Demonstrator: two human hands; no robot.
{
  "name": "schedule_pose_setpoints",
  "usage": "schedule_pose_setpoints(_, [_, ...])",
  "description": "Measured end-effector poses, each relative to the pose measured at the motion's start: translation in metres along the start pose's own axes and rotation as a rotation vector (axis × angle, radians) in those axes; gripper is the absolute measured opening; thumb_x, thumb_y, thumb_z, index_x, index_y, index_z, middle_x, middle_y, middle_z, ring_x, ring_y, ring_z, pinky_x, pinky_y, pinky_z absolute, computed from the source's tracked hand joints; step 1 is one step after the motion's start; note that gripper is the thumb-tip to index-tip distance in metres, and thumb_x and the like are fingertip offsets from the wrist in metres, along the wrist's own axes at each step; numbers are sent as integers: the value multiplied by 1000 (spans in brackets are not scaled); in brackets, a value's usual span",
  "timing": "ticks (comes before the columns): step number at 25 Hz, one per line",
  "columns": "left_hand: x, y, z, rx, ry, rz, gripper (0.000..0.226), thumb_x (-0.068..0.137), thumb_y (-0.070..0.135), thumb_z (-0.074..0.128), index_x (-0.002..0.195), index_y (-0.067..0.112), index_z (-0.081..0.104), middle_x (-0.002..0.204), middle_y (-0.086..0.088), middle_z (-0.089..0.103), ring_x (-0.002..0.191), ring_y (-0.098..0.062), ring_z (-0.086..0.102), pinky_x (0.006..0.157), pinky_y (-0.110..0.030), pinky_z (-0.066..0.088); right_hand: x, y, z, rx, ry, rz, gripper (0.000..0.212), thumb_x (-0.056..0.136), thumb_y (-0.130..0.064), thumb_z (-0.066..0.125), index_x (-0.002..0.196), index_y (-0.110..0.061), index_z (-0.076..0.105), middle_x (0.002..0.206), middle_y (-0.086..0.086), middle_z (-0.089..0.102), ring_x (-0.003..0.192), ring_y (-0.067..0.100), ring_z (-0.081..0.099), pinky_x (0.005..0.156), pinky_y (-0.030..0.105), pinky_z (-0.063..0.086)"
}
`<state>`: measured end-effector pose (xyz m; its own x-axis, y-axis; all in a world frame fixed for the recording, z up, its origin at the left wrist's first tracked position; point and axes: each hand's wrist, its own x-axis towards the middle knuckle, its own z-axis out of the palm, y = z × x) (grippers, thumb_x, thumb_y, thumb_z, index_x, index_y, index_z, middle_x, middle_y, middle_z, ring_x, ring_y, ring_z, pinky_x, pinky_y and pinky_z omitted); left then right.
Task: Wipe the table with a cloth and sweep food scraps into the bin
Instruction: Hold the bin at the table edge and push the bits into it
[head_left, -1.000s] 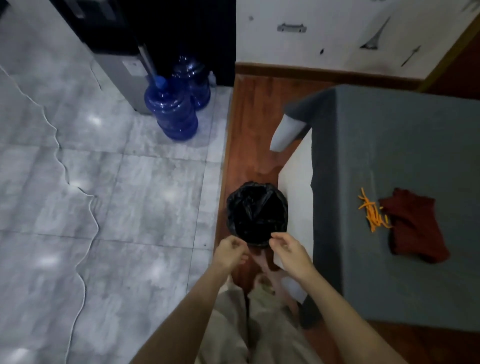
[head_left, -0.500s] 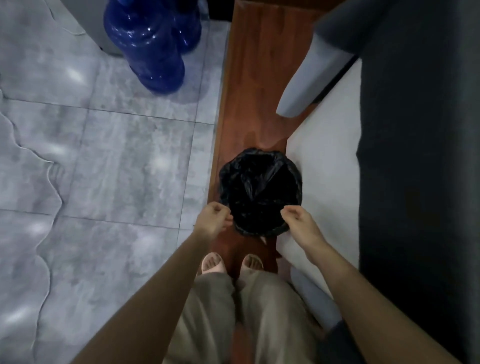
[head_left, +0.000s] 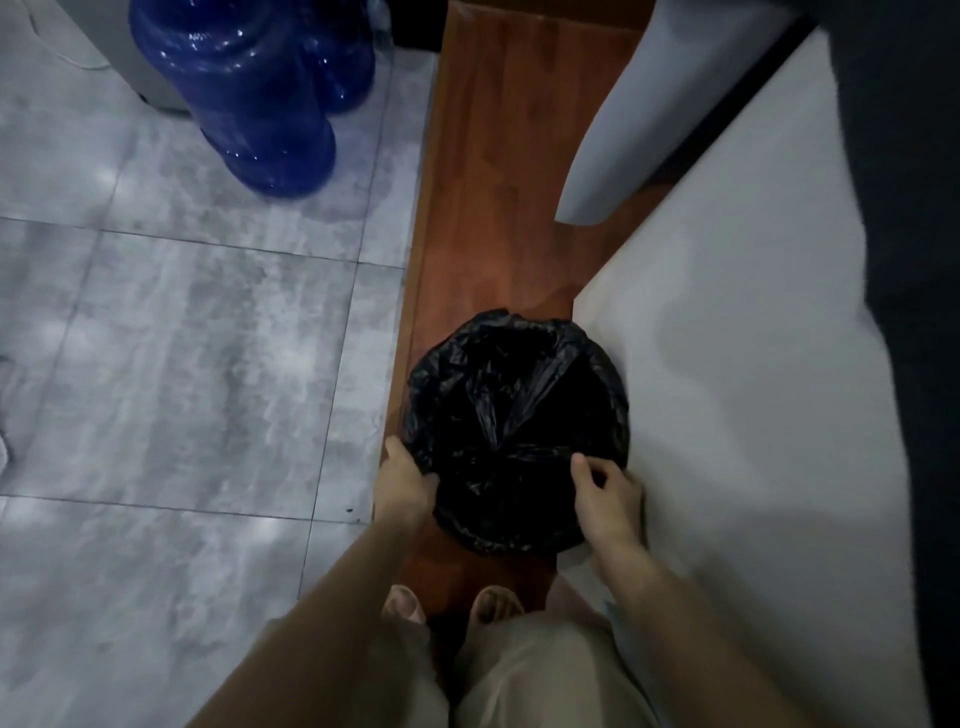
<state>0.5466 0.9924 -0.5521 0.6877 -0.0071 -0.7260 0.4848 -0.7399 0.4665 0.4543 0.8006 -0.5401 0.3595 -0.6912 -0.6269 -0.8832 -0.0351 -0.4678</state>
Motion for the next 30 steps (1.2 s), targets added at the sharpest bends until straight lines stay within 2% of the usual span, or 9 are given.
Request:
schedule_pose_setpoints(3, [-29, 10, -32, -76, 44, 93, 31, 86, 5, 57, 112, 3, 39, 99, -14, 58, 93, -36, 59, 73, -40, 50, -23, -20, -16, 145, 6, 54, 26, 93, -43, 53, 102, -21, 63, 110, 9, 63, 97, 27, 57, 82, 35, 47])
schedule_pose_setpoints(6, [-79, 23, -94, -48, 54, 119, 24, 86, 9, 56, 103, 6, 40, 86, -9, 57, 81, -32, 59, 68, -45, 54, -76, -57, -45, 199, 15, 55, 21, 93, -38, 55, 100, -20, 61, 104, 7, 62, 91, 24, 54, 77, 31, 43])
schedule_pose_setpoints(10, [-198, 56, -191, -46, 37, 132, 22, 84, 10, 58, 99, 7, 42, 85, -12, 61, 73, -30, 63, 64, -47, 57, -174, -111, -125, 285, -86, 23, 20, 91, -35, 58, 106, -22, 64, 110, 0, 63, 104, 21, 57, 91, 35, 47])
schedule_pose_setpoints(14, [-305, 91, -260, -151, 119, 142, 23, 85, 8, 59, 102, 5, 43, 91, -17, 61, 69, -31, 65, 60, -46, 59, -256, -166, -220, 401, -313, -122, 12, 95, -29, 56, 103, -26, 64, 120, -1, 62, 111, 14, 56, 100, 32, 44])
schedule_pose_setpoints(19, [-375, 122, -277, -218, 214, 211, 21, 84, 9, 59, 99, 5, 44, 90, -13, 59, 73, -31, 64, 65, -49, 58, -308, -193, -285, 406, -364, -310, 25, 96, -18, 54, 120, -14, 60, 129, 1, 53, 116, 7, 47, 91, 16, 41])
schedule_pose_setpoints(21, [-392, 136, -267, -218, 279, 210, 20, 84, 11, 58, 97, 6, 44, 85, -10, 57, 74, -31, 61, 65, -47, 56, -311, -186, -304, 326, -384, -370, 30, 96, -20, 53, 125, -17, 58, 136, -1, 45, 123, 6, 39, 94, 16, 37])
schedule_pose_setpoints(23, [-402, 147, -256, -211, 330, 220, 19, 85, 11, 57, 98, 5, 44, 80, -7, 54, 72, -29, 58, 62, -42, 51, -308, -173, -319, 280, -335, -479, 25, 95, -19, 55, 118, -23, 62, 136, -1, 48, 132, 10, 39, 104, 24, 35])
schedule_pose_setpoints(27, [-414, 163, -233, -173, 385, 261, 17, 87, 11, 57, 97, 6, 44, 78, -10, 55, 72, -32, 58, 52, -33, 41, -297, -144, -377, 115, -22, -842, 17, 91, -14, 56, 103, -21, 67, 104, -6, 67, 102, 12, 61, 93, 26, 45])
schedule_pose_setpoints(30, [-419, 165, -214, -163, 423, 276, 15, 86, 11, 57, 94, 10, 43, 77, -11, 58, 72, -34, 59, 59, -40, 46, -268, -108, -435, -220, 244, -1056, 32, 87, -24, 60, 118, -18, 61, 122, 1, 59, 117, 21, 51, 102, 35, 38])
